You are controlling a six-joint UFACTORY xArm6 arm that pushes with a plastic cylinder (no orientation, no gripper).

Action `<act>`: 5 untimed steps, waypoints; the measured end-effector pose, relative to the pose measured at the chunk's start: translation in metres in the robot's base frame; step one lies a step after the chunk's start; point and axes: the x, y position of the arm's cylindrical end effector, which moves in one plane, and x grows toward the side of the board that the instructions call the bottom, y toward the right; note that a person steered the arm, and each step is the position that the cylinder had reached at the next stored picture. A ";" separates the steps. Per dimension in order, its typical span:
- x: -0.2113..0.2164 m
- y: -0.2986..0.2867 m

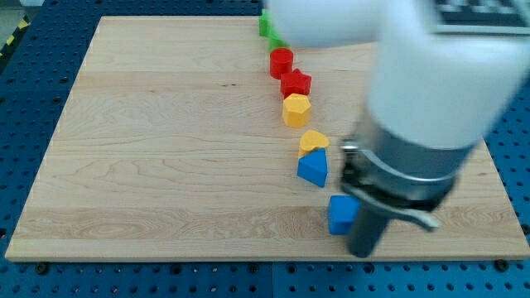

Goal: Nudge the blue blocks left a bit

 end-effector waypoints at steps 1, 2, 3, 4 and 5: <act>0.000 0.068; -0.003 0.075; -0.019 0.046; -0.020 0.036; -0.021 0.016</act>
